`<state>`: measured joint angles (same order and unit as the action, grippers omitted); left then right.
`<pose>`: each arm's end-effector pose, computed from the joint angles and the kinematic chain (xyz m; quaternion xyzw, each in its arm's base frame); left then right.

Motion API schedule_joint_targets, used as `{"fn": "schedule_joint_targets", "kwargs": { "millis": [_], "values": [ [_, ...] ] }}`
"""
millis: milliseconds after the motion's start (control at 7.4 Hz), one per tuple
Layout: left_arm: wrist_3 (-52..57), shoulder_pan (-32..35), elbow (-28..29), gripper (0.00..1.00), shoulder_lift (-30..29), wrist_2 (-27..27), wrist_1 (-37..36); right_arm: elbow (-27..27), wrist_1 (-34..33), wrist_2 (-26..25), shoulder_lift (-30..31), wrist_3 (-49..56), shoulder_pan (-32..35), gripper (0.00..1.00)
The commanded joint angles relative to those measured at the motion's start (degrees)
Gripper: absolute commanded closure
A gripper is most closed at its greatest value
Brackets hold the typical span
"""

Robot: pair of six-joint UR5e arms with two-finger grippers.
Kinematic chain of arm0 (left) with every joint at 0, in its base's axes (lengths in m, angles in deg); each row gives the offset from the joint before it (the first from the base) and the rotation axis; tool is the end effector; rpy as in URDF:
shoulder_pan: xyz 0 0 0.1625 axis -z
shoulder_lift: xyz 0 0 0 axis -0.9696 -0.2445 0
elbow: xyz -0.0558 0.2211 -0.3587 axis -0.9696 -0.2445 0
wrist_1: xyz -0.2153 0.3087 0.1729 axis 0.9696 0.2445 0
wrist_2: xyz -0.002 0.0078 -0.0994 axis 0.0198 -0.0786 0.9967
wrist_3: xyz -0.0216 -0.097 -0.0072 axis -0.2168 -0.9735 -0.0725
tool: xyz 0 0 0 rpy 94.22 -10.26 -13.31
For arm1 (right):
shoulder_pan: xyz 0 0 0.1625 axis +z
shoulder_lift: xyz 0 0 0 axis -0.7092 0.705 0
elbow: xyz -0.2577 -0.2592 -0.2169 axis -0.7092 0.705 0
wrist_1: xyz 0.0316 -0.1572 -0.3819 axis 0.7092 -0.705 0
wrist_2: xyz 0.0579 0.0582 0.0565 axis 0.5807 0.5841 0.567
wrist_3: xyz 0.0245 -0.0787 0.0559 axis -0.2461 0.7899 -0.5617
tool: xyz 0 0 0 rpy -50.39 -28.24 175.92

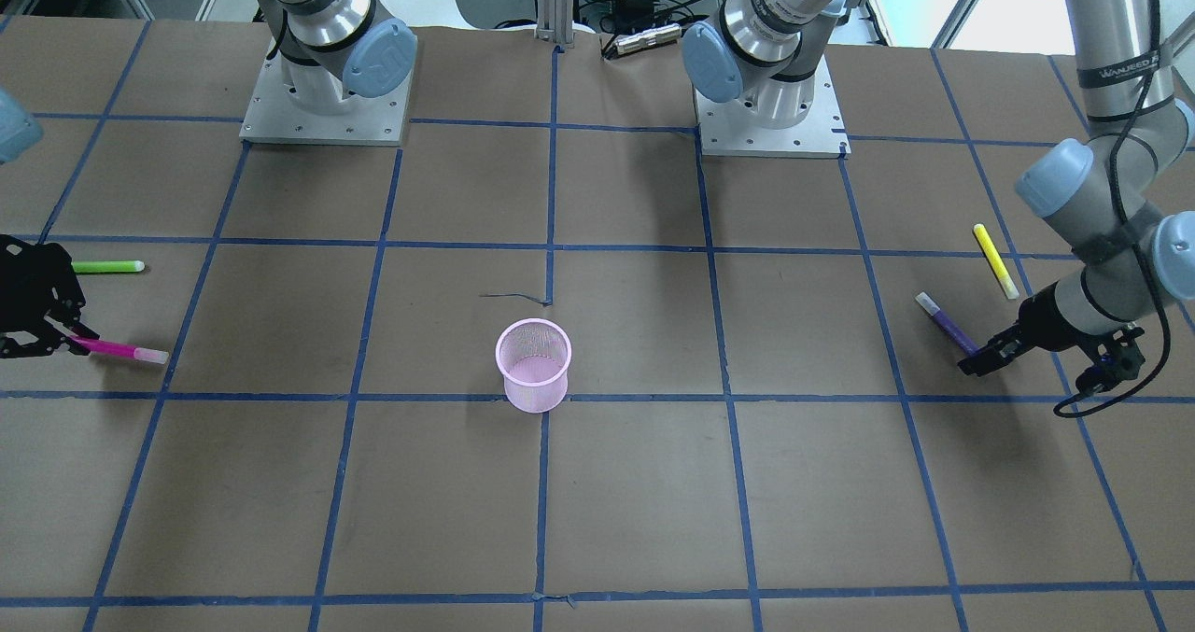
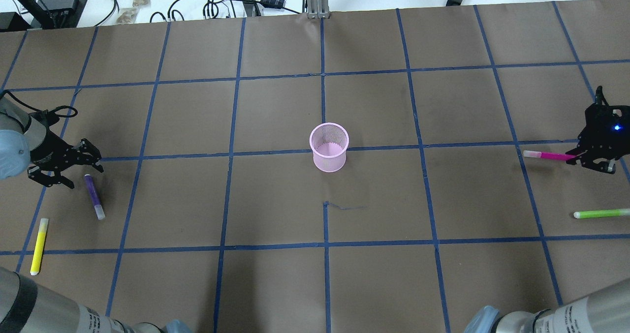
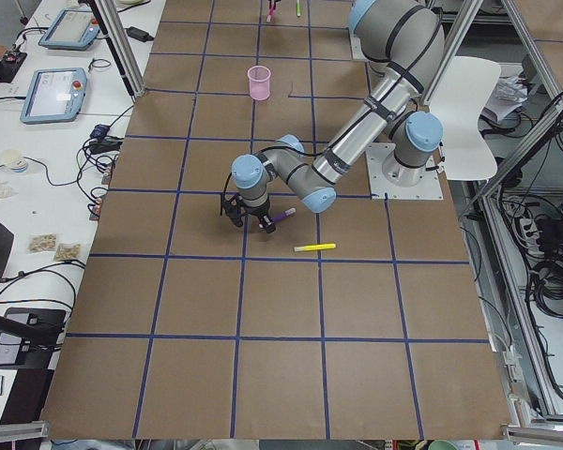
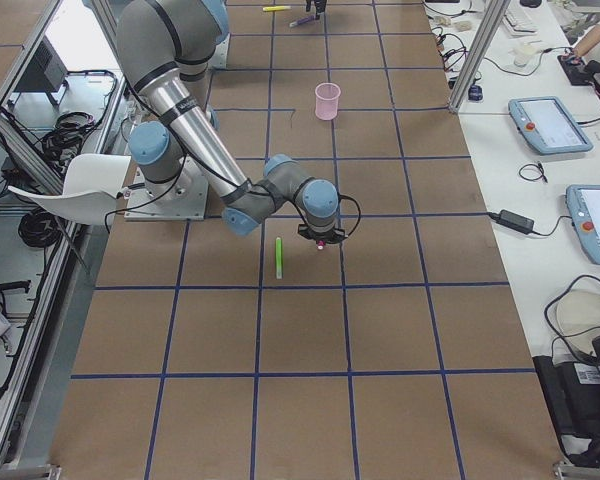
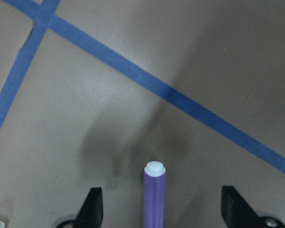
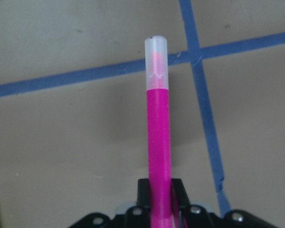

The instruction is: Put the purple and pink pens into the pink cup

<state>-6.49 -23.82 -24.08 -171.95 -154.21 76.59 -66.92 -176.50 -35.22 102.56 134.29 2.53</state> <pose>0.2359 -0.5166 0.1748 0.2754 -0.9592 -0.0616 0.0169 -0.2382 -0.4900 0.2065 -0.6385 0.7624 -0.0989 0.0343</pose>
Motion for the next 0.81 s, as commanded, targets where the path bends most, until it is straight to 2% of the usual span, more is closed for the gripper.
{"fn": "schedule_joint_targets", "kwargs": {
  "millis": [0, 135, 270, 541, 676],
  "values": [
    [0.0, 0.0, 0.1, 0.27, -0.6, 0.0, -0.1, 0.7, 0.1, 0.9, 5.4, -1.8, 8.6, 1.00],
    [0.0, 0.0, 0.1, 0.31, -0.6, 0.0, -0.1, 1.4, 0.5, -0.3, 9.0, -7.6, 14.5, 1.00],
    [-0.1, 0.0, 0.1, 0.52, -0.6, 0.0, -0.1, 1.7, 0.5, -2.0, 10.9, -12.9, 19.8, 1.00],
    [0.1, 0.0, 0.2, 1.00, -0.5, -0.2, 0.2, 3.5, 2.3, -5.5, 13.6, -28.1, 31.3, 1.00],
    [0.1, 0.0, 0.2, 1.00, -0.2, 0.0, 0.5, 6.6, 4.7, -5.5, 13.0, -33.1, 37.1, 1.00]
  ]
}}
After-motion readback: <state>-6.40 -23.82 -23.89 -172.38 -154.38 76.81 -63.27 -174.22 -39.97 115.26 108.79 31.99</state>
